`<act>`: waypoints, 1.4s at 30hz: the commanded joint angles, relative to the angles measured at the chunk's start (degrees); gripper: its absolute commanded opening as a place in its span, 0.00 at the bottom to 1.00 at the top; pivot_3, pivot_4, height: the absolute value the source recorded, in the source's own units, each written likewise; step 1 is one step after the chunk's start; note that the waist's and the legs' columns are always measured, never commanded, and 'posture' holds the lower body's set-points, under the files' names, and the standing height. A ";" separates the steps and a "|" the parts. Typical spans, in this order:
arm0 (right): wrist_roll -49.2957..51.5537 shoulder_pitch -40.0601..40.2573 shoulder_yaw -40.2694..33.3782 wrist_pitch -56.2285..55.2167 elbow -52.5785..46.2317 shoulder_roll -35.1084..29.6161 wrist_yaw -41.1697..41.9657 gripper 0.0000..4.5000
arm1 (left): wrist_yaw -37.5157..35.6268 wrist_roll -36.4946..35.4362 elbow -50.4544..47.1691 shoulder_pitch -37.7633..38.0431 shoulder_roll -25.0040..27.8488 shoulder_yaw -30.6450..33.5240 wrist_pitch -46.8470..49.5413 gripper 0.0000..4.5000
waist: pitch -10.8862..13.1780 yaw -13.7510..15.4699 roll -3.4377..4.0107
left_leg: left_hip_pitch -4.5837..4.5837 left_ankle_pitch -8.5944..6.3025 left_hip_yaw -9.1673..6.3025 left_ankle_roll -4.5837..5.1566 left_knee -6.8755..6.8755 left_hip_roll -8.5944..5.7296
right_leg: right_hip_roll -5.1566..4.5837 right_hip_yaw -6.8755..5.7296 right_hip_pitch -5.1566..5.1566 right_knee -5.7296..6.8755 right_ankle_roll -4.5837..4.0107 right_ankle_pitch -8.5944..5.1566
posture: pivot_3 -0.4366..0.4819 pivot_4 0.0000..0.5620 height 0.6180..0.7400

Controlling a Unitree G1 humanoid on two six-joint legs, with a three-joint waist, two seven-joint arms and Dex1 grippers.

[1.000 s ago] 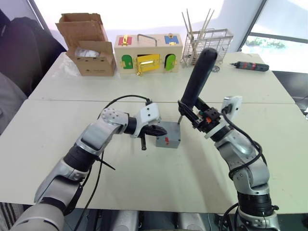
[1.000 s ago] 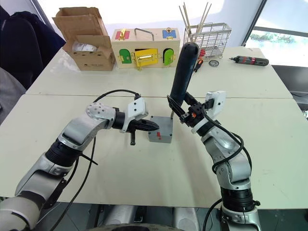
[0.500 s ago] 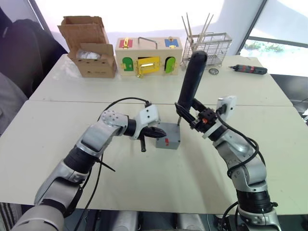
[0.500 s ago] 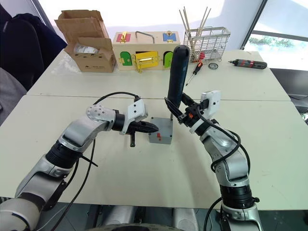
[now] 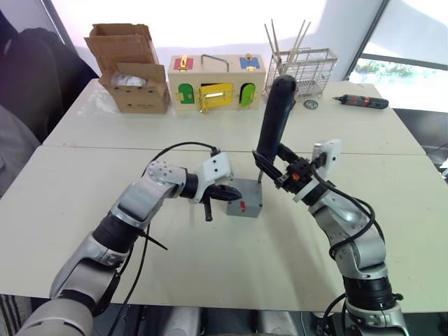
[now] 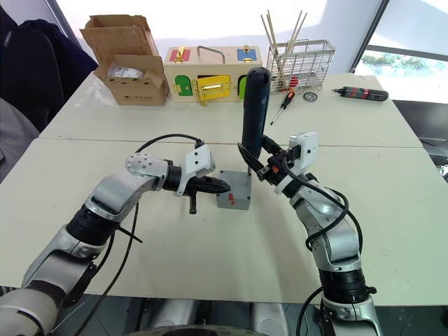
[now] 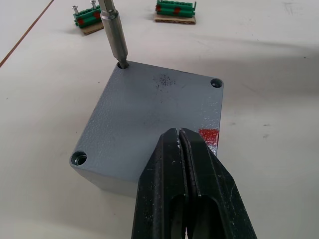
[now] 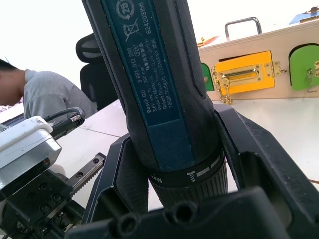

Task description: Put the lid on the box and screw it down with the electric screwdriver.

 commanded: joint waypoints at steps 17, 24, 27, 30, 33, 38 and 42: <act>-1.76 3.25 1.96 1.79 5.98 -1.34 0.89 0.40 | 0.80 2.10 1.41 0.94 -0.02 -1.47 0.89 0.00 | -0.06 0.15 -0.08 | 0.03 -0.01 -0.05 0.00 -0.01 0.00 | -0.01 -0.01 0.08 -0.09 -0.01 0.00 | 0.48 0.27 0.96; -1.66 2.45 1.53 1.70 6.04 -1.28 0.60 0.40 | 0.95 2.16 1.43 0.90 -0.17 -1.34 1.00 0.00 | -0.07 0.16 -0.08 | 0.03 -0.01 -0.08 0.00 -0.01 0.00 | -0.02 -0.02 0.10 -0.12 -0.01 -0.01 | 0.48 0.27 0.96; -1.50 2.10 1.07 1.65 5.71 -1.27 0.30 0.40 | 0.96 2.16 1.54 0.93 -0.24 -1.34 0.94 0.00 | -0.07 0.17 -0.08 | 0.03 -0.01 -0.08 0.00 -0.02 0.00 | -0.02 -0.02 0.10 -0.18 -0.01 -0.01 | 0.48 0.27 0.96; 0.04 0.74 -0.82 2.91 3.37 -1.60 -0.56 0.40 | 1.04 2.24 1.59 1.00 -0.28 -1.41 0.92 0.00 | -0.06 0.21 -0.07 | 0.03 -0.01 -0.09 0.00 -0.02 0.00 | -0.02 -0.02 0.08 -0.19 -0.01 -0.01 | 0.48 0.27 0.96; 6.33 -5.21 -6.42 8.50 -3.41 -4.29 -1.65 0.40 | 0.90 2.27 1.54 1.21 0.04 -1.39 0.79 0.00 | 0.02 0.23 0.04 | 0.03 -0.01 -0.09 0.00 -0.02 0.00 | -0.03 -0.01 0.09 -0.22 -0.01 -0.01 | 0.48 0.27 0.96; 17.07 -12.01 -13.37 16.49 -9.45 -9.18 -1.94 0.40 | 0.89 2.46 1.64 1.72 0.32 -1.19 -0.09 0.00 | 0.24 0.53 0.30 | -0.37 0.00 -0.09 -0.01 -0.06 -0.03 | -0.08 0.00 -0.13 -0.48 -0.01 0.00 | 0.48 0.27 0.96; 23.94 -15.49 -16.97 21.63 -10.07 -11.08 -3.41 0.40 | 0.77 1.52 0.93 2.52 0.34 -0.08 -0.48 0.00 | 0.25 0.16 0.33 | -0.67 0.10 -0.09 -0.18 -0.06 -0.02 | -0.07 -0.02 -0.32 -0.67 0.00 0.01 | 0.48 0.27 0.96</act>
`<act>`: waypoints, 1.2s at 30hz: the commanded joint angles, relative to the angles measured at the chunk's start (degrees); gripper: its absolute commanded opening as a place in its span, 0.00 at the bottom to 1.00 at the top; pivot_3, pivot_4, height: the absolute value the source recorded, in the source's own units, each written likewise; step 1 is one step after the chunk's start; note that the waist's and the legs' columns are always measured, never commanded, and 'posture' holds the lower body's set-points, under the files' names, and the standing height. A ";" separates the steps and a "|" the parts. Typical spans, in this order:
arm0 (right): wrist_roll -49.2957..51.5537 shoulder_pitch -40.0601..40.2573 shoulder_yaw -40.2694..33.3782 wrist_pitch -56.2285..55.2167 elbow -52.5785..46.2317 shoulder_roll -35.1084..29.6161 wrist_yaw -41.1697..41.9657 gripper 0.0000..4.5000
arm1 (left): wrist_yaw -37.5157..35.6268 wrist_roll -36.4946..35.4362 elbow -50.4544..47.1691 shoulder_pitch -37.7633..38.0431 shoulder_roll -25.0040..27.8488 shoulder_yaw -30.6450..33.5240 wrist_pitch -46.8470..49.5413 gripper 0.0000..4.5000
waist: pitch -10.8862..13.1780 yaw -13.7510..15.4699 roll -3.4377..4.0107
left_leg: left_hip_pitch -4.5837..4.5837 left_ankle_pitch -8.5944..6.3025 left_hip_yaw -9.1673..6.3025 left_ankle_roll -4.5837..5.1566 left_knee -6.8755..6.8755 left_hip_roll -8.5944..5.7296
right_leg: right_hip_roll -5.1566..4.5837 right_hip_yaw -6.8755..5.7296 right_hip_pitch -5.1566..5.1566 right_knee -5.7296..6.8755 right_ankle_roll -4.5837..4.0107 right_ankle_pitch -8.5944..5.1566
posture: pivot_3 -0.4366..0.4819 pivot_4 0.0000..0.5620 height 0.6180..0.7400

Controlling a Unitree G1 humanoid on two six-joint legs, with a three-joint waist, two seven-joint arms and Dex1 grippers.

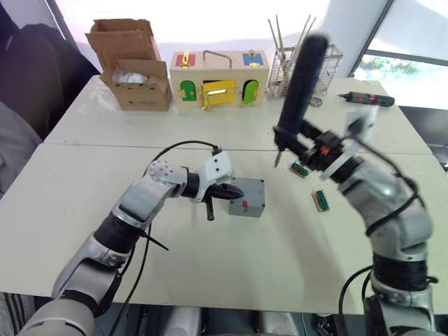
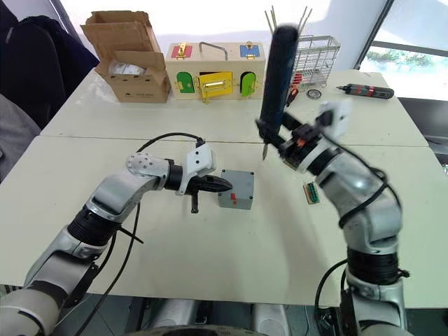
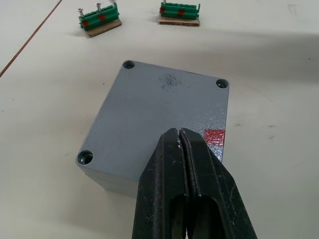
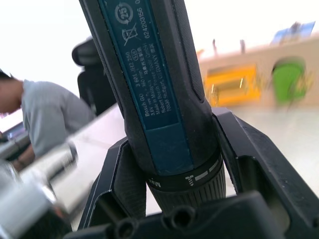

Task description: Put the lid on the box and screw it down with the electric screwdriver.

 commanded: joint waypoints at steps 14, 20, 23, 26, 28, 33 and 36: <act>9.84 -10.52 -9.27 20.16 12.02 -16.99 -12.56 0.40 | 1.00 -10.89 -10.84 -2.16 -0.33 12.89 4.93 0.00 | 0.68 0.10 0.25 | -0.65 0.19 0.09 -0.29 0.11 -0.09 | -0.10 0.05 -0.57 0.01 0.00 0.02 | 0.48 0.27 0.96; 9.55 -6.27 -6.02 25.59 15.96 -34.75 3.75 0.40 | -3.10 -10.15 -15.50 -1.19 3.65 7.34 3.72 0.00 | 0.82 -0.41 0.48 | -0.82 0.15 0.17 -0.21 0.05 -0.06 | -0.09 0.03 -0.70 -0.13 0.00 0.02 | 0.48 0.27 0.96; 6.11 -1.45 -2.84 30.75 20.46 -41.64 6.91 0.40 | -2.19 -9.21 -16.87 -1.05 2.81 4.39 3.72 0.00 | 0.87 -0.42 0.50 | -0.77 -0.01 0.21 0.09 0.09 0.02 | -0.02 0.04 -0.70 -0.06 0.01 0.03 | 0.48 0.27 0.96; 4.18 2.50 0.79 37.82 26.14 -45.79 8.67 0.40 | -1.16 -8.35 -18.02 -0.23 2.21 1.97 4.16 0.00 | 0.88 0.09 0.50 | -0.71 0.00 0.20 0.14 0.19 0.01 | -0.03 0.05 -0.57 0.00 0.01 0.03 | 0.48 0.27 0.96; 1.97 4.91 4.05 39.67 28.46 -48.18 10.06 0.40 | -1.02 -9.12 -18.84 0.51 1.87 1.47 4.74 0.00 | 0.88 0.35 0.53 | -0.72 0.00 0.19 0.21 0.20 -0.04 | -0.07 0.06 -0.54 -0.03 0.00 0.03 | 0.48 0.27 0.96; 0.58 4.37 5.57 39.94 32.18 -46.32 13.00 0.40 | -0.43 -8.73 -20.36 2.79 1.85 0.57 3.70 0.00 | 0.93 -0.48 0.77 | -0.75 0.06 0.31 0.11 0.19 -0.04 | -0.08 0.17 -0.67 -0.01 0.01 0.03 | 0.48 0.27 0.96; -0.20 3.12 6.45 41.05 33.98 -45.14 13.71 0.40 | 0.60 -8.98 -20.90 3.63 1.19 0.61 3.92 0.00 | 0.93 -0.38 0.78 | -0.63 0.04 0.34 0.14 0.16 0.02 | -0.03 0.20 -0.66 0.07 0.02 0.04 | 0.48 0.27 0.96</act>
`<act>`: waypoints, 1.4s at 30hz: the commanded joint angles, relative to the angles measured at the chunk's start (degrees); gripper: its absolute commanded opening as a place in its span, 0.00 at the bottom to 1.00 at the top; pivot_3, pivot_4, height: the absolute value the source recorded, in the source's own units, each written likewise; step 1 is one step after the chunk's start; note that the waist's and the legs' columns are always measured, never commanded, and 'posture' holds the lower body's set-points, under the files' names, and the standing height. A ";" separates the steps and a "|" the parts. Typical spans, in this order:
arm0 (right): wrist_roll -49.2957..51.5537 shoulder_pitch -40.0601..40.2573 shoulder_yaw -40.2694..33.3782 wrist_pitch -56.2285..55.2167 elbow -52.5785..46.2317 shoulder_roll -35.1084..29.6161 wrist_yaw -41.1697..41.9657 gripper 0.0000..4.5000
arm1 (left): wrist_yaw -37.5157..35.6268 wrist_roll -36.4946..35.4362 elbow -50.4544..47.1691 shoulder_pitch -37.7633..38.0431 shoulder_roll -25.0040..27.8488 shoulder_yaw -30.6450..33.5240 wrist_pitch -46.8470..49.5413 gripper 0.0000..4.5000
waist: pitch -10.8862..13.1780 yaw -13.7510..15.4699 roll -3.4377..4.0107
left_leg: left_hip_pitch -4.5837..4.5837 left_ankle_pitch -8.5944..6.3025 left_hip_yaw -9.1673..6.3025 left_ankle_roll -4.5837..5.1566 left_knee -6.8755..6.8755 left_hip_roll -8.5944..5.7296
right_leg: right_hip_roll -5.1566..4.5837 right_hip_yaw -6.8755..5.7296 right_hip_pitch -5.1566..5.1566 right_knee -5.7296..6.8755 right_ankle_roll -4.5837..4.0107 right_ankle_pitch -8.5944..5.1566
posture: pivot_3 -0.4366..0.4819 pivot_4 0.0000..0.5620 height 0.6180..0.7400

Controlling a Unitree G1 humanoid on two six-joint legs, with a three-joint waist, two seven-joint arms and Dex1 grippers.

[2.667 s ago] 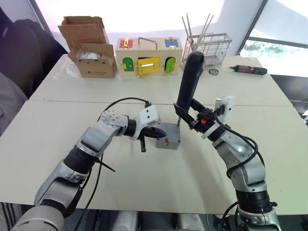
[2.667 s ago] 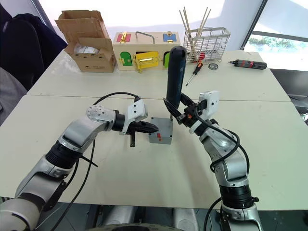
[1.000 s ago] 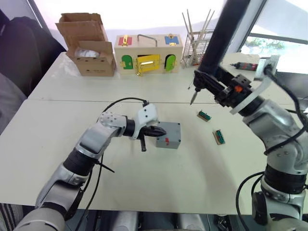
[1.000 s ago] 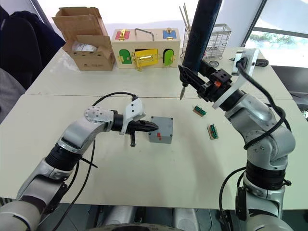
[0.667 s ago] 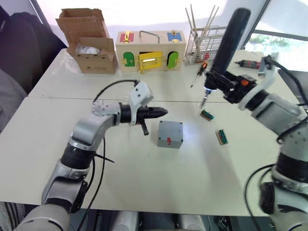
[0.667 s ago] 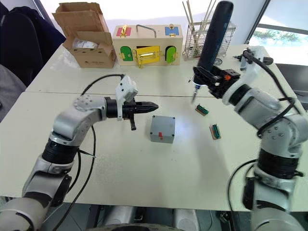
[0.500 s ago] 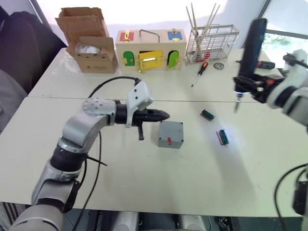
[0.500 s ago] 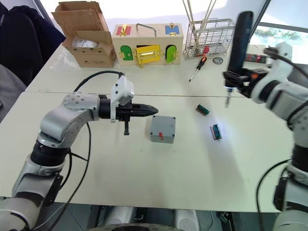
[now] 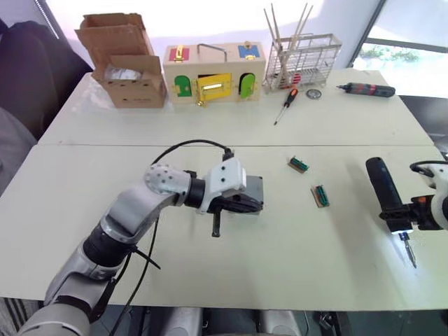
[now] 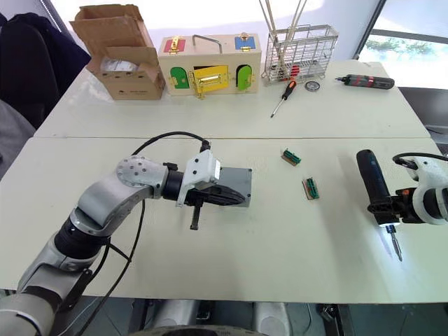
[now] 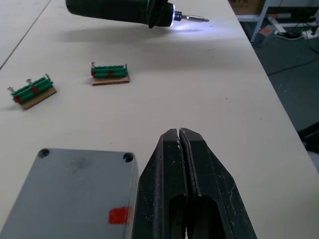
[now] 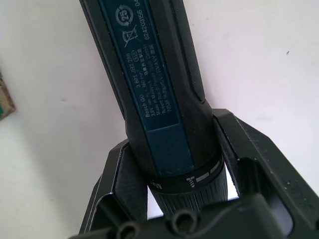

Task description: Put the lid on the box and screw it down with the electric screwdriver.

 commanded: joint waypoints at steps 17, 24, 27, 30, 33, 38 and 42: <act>-8.70 -7.88 1.96 0.91 6.70 5.74 1.08 0.93 | 3.69 1.03 -1.99 2.13 -1.21 -0.11 -1.80 0.00 | 0.00 1.67 -0.02 | 0.00 0.08 -0.02 -0.14 0.09 -0.05 | -0.01 -0.01 0.09 0.00 0.00 0.00 | 0.48 0.27 0.96; -11.16 -9.60 1.89 -0.89 6.09 5.08 1.36 0.99 | 4.29 0.74 -0.77 1.50 -1.22 1.47 -1.68 0.00 | 0.00 1.69 -0.02 | 0.01 0.08 -0.03 -0.14 0.11 -0.06 | -0.01 -0.02 0.12 -0.01 0.00 0.00 | 0.48 0.27 0.96; -14.88 -17.08 0.09 -10.32 5.42 3.27 0.19 0.99 | 7.58 -1.51 3.75 -1.48 -2.13 8.88 -0.14 0.00 | 0.02 1.49 0.04 | 0.00 0.09 -0.01 -0.16 0.12 -0.08 | -0.02 0.00 0.06 0.05 0.00 0.00 | 0.48 0.27 0.96; -11.26 -19.44 -9.07 -19.44 -1.30 9.94 -0.49 0.99 | 12.40 -0.45 9.26 -3.51 -2.46 14.35 -0.83 0.00 | 0.02 1.09 -0.01 | 0.01 0.09 -0.01 -0.16 0.06 -0.05 | 0.02 0.00 -0.07 0.18 0.02 0.00 | 0.48 0.27 0.96; -10.27 -13.42 -16.56 -32.71 -15.43 23.40 -5.99 0.99 | 16.73 -0.15 13.72 -3.66 -3.38 19.25 -1.77 0.00 | -0.08 0.46 -0.54 | 0.12 0.22 -0.17 -0.39 -0.13 0.07 | 0.12 -0.20 -0.03 0.21 0.03 -0.01 | 0.48 0.27 0.96; 0.11 -8.81 -18.14 -16.24 -25.18 37.66 -14.09 0.99 | 19.11 -2.98 12.85 0.64 -5.26 24.17 -3.04 0.00 | -0.02 0.71 -0.71 | 0.03 0.31 -0.29 -0.56 0.09 -0.11 | -0.08 -0.19 -0.07 0.71 0.03 -0.01 | 0.48 0.27 0.96; 13.49 -9.97 -27.83 -10.95 -26.20 50.26 -22.02 0.99 | 18.66 0.22 10.26 5.51 -1.23 20.89 -1.10 0.00 | -0.01 0.65 -0.69 | 0.04 0.31 -0.30 -0.56 0.12 -0.11 | -0.07 -0.13 -0.05 0.63 0.00 0.01 | 0.48 0.27 0.96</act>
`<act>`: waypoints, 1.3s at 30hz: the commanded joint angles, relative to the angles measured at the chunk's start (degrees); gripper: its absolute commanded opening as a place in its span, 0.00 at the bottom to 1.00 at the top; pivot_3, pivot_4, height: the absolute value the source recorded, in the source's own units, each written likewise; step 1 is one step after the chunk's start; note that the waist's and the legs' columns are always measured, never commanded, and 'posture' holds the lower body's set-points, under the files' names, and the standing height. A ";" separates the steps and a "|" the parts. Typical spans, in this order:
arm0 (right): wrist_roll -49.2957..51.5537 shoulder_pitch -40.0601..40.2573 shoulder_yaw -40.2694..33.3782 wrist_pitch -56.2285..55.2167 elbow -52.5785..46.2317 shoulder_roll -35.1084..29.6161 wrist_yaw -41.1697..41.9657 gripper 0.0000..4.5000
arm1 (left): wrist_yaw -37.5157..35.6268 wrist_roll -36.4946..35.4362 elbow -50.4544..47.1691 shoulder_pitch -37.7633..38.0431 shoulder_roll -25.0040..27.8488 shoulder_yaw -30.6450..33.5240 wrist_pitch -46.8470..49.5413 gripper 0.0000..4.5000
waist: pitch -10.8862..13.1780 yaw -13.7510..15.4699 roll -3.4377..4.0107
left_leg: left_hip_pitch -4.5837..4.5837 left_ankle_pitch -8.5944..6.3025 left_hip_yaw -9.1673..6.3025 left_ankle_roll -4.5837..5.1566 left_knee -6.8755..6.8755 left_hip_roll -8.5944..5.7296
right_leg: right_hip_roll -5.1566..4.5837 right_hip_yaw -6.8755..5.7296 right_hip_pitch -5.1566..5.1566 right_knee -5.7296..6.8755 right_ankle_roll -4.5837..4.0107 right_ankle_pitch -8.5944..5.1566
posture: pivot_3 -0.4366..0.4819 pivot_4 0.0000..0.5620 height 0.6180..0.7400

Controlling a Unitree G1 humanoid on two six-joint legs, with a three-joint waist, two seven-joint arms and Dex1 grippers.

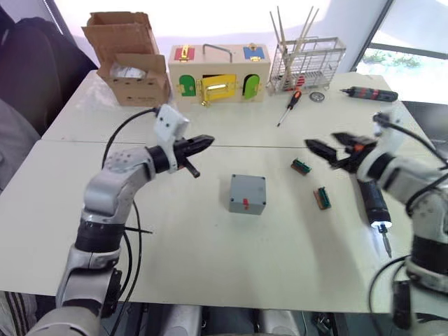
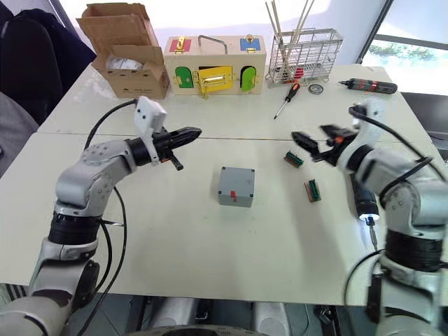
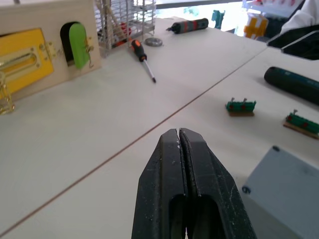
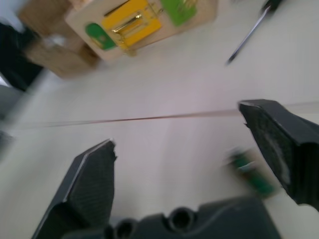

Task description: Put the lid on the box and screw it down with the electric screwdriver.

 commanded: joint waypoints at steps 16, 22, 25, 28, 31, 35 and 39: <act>-6.00 23.99 20.30 -19.28 -16.75 -18.00 23.12 0.99 | -14.25 0.00 -3.71 5.25 11.19 -11.45 4.08 0.00 | 0.01 -0.17 0.01 | 0.20 -0.23 0.07 0.40 -0.12 0.07 | 0.10 0.00 0.04 -0.01 0.02 -0.03 | 0.48 0.27 0.96; -11.07 22.41 27.59 -22.06 -14.11 -17.12 23.48 0.99 | -15.47 3.33 0.73 2.35 9.16 -15.04 0.37 0.00 | 0.02 0.16 0.01 | 0.20 -0.22 0.05 0.39 -0.11 0.04 | 0.07 -0.01 0.06 -0.03 0.02 -0.03 | 0.48 0.27 0.96; -13.14 22.21 29.94 -23.08 -12.71 -16.15 23.06 0.99 | -16.57 5.21 2.52 1.55 8.56 -16.66 -1.93 0.00 | 0.02 0.11 0.00 | 0.20 -0.22 0.05 0.38 -0.12 0.04 | 0.07 0.00 0.06 -0.04 0.02 -0.03 | 0.48 0.27 0.96; -15.98 21.91 31.71 -24.65 -10.91 -14.93 21.84 0.99 | -17.60 6.24 4.46 0.40 7.38 -17.73 -3.61 0.00 | 0.02 0.06 0.00 | 0.20 -0.20 0.05 0.36 -0.11 0.04 | 0.07 -0.01 0.06 -0.04 0.02 -0.03 | 0.48 0.27 0.96; -16.76 21.36 31.77 -24.72 -9.93 -13.09 20.39 0.99 | -18.48 6.88 6.66 -1.04 5.89 -18.12 -4.83 0.00 | 0.02 0.07 0.00 | 0.20 -0.06 0.05 0.11 -0.11 0.03 | 0.07 -0.01 0.06 -0.03 0.02 -0.03 | 0.48 0.27 0.96; -15.08 21.30 31.96 -22.91 -11.45 -11.89 20.78 0.99 | -19.46 7.79 9.51 -2.42 4.24 -18.74 -6.48 0.00 | 0.02 0.06 0.00 | 0.20 -0.06 0.05 0.10 -0.11 0.04 | 0.08 -0.01 0.05 -0.02 0.02 -0.03 | 0.48 0.27 0.96; -14.64 22.05 32.93 -22.71 -13.09 -12.19 22.30 0.99 | -20.06 8.93 11.56 -3.26 2.97 -19.05 -7.77 0.00 | 0.02 0.06 0.00 | 0.20 -0.06 0.05 0.11 -0.11 0.03 | 0.08 -0.02 0.05 -0.02 0.02 -0.03 | 0.48 0.27 0.96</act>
